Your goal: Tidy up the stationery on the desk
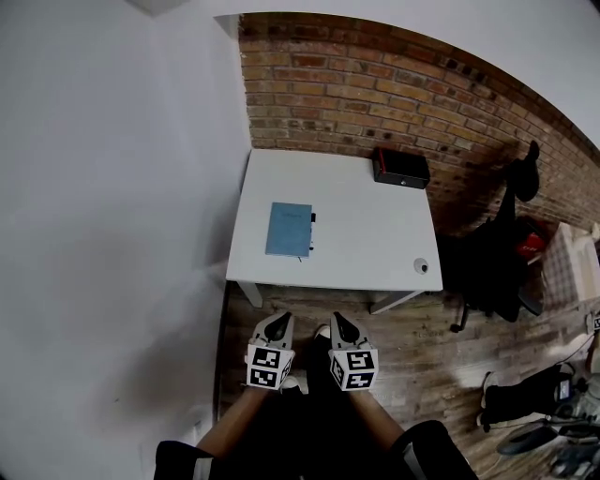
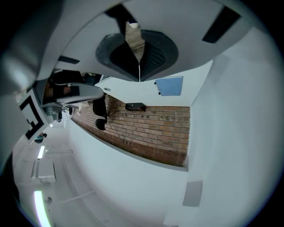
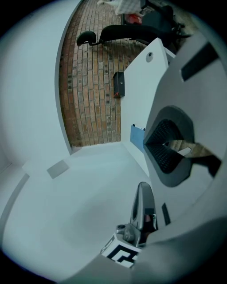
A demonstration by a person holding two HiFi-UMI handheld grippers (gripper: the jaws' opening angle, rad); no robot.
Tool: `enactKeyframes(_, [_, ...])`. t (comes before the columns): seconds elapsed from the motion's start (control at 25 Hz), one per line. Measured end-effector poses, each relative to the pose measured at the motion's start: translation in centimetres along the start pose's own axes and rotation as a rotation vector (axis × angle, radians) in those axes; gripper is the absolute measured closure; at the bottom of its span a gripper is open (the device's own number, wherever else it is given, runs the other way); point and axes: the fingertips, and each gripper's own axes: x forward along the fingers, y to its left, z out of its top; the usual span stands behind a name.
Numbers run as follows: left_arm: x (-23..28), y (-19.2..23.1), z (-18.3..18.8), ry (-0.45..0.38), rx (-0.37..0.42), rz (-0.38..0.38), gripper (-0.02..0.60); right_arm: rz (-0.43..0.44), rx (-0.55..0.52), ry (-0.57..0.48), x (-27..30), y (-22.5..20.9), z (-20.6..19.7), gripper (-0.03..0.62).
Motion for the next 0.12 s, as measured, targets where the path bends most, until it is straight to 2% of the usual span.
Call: enactKeyframes(0.12, [-0.70,-0.17,-0.41,-0.003,-0.006,-0.004,0.565,0.000,-0.006,0.005,-0.45,0.49,-0.31,0.572])
